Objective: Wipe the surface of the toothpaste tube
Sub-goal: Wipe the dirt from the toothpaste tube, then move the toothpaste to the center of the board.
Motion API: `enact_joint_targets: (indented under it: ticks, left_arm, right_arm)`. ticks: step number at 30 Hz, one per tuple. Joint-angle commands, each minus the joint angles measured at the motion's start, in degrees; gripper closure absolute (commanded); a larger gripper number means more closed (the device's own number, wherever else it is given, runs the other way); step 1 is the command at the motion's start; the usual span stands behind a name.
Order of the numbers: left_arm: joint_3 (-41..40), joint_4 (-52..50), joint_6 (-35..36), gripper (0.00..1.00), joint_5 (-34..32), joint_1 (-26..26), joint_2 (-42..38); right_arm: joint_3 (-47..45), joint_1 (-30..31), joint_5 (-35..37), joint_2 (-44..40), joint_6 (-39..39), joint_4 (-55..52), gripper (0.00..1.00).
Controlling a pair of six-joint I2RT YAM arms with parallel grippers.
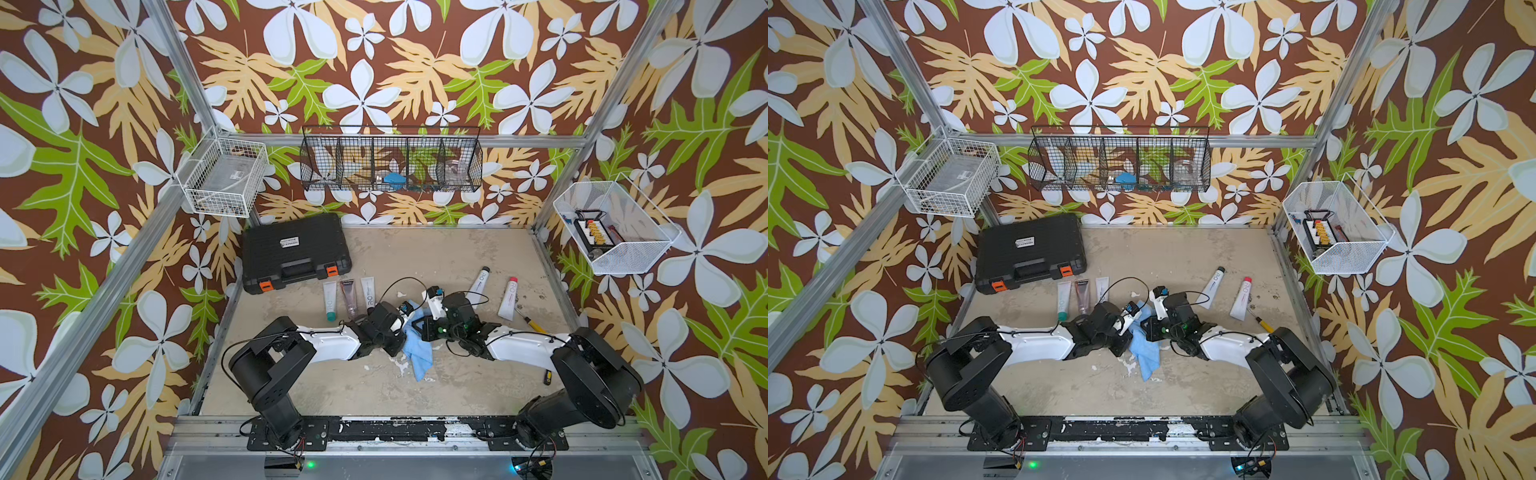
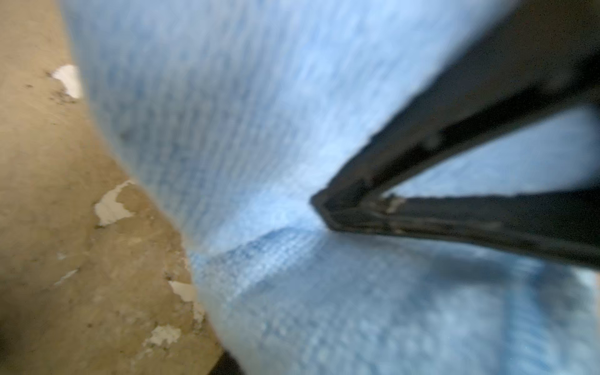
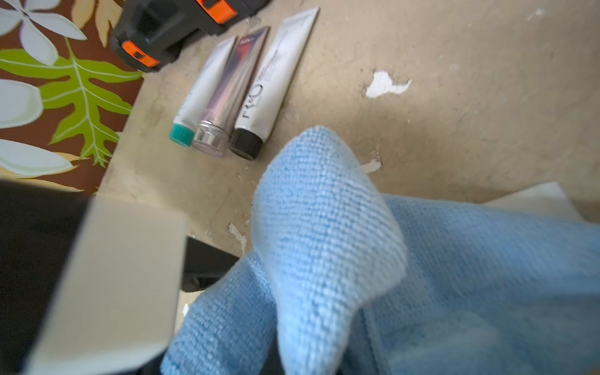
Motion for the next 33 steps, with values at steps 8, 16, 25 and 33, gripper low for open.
enact_joint_targets:
  ticks: [8, 16, 25, 33]
  left_arm:
    - [2.6, 1.4, -20.1, 0.74, -13.9, 0.1, -0.8]
    - [9.0, -4.8, -33.3, 0.75, -22.5, 0.1, 3.8]
    - [14.3, -13.4, -42.5, 0.75, -30.2, 0.1, 8.0]
    - [17.0, -14.9, -47.8, 0.73, -27.8, 0.1, 12.5]
  right_arm:
    - [4.5, -7.2, 2.3, -17.4, -4.9, -15.0, 1.00]
    - [4.2, -12.4, 3.2, -26.9, -6.9, -19.9, 1.00]
    - [2.7, -15.2, 1.7, -29.1, -7.0, -20.6, 1.00]
    - [2.8, -17.8, 2.5, -31.8, -8.1, -22.5, 1.00]
